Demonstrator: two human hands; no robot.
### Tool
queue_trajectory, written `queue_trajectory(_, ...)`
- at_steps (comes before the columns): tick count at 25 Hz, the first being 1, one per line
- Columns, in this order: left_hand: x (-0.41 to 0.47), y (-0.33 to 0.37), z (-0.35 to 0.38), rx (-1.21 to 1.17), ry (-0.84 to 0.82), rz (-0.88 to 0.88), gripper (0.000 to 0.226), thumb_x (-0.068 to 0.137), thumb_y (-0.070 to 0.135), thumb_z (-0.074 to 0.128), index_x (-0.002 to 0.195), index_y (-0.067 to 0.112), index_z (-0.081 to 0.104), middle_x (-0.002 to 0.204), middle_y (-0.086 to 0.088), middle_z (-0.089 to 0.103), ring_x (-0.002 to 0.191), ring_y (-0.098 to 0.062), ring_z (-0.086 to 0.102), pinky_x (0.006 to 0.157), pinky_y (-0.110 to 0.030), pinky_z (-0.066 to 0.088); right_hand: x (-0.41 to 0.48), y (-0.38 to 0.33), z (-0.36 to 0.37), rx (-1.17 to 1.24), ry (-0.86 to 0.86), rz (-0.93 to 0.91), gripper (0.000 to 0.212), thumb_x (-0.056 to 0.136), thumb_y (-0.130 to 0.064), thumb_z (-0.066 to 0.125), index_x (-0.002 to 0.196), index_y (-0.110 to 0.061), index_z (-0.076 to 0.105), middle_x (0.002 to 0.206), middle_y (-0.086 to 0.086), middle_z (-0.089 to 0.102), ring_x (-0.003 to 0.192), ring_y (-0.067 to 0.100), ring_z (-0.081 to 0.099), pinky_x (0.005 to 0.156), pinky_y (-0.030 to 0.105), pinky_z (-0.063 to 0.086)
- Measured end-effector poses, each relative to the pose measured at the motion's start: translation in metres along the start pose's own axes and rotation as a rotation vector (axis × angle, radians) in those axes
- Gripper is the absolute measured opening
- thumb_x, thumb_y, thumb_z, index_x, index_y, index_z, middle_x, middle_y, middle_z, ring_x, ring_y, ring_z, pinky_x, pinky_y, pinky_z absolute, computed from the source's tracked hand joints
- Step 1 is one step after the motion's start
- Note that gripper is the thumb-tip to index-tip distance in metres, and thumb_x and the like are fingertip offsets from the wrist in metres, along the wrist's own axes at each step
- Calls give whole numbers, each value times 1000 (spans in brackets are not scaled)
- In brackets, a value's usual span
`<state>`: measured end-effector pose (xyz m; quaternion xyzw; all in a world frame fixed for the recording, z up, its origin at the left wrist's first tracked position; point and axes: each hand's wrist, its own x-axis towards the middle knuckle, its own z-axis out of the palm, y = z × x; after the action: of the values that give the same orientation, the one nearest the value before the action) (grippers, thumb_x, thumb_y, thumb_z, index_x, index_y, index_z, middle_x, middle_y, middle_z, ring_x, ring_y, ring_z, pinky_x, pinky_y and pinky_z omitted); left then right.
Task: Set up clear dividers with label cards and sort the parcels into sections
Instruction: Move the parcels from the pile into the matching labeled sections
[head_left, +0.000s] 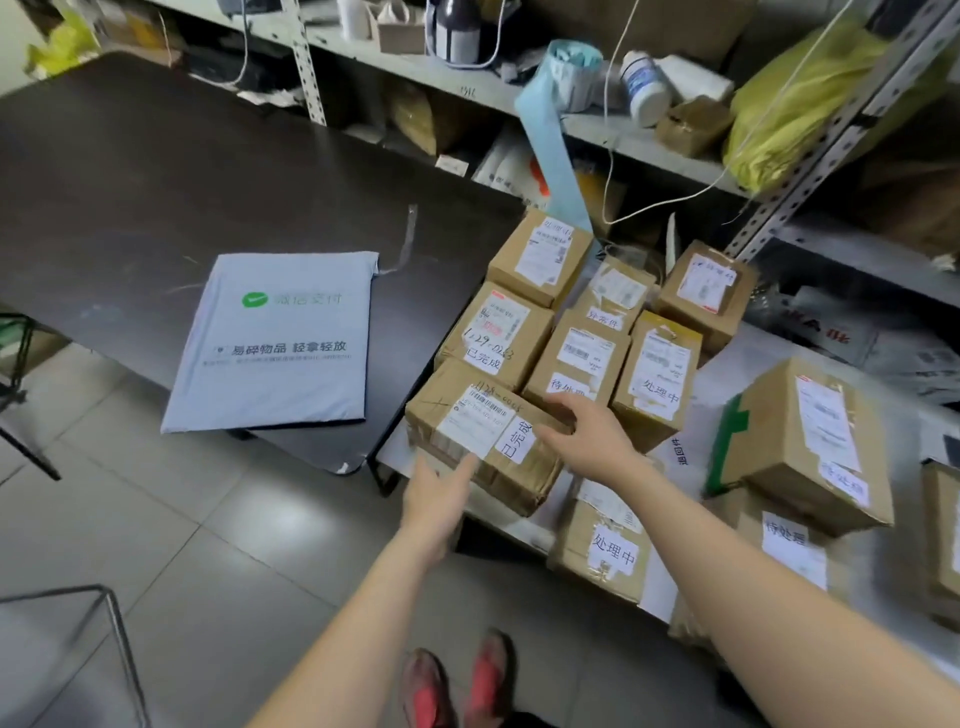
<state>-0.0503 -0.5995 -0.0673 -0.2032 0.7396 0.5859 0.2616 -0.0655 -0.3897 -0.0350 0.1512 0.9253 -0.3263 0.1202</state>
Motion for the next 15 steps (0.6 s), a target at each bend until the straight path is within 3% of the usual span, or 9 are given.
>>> queue_trajectory(3,-2,-11,31,-115,-39,-56,91,85,58,72,160,35,27,156,10,45,139,-15,44,114,-37,38,15,5,15,-33,-72,0,55,97,-38,64,149,-24,50,148,-3,55,133,19,52,106,36,47)
queue_trajectory(6,1,-14,55,-211,12,-35,90,91,47,72,163,37,18,161,13,37,147,-16,39,119,-38,35,24,11,19,3,-140,5,57,97,-44,63,149,-27,49,145,-5,57,128,17,55,103,36,50)
queue_trajectory(11,5,-26,49,-311,46,80,67,84,33,79,143,49,50,136,12,66,123,-13,64,108,-47,51,14,6,20,83,-154,12,59,92,-50,67,145,-30,53,140,-7,61,124,15,59,102,39,52)
queue_trajectory(15,-5,-7,25,-288,55,243,62,84,32,77,138,52,54,136,10,66,123,-17,65,106,-52,51,-13,-18,2,143,-60,-14,60,89,-56,68,141,-29,59,141,-8,62,126,14,58,104,36,49)
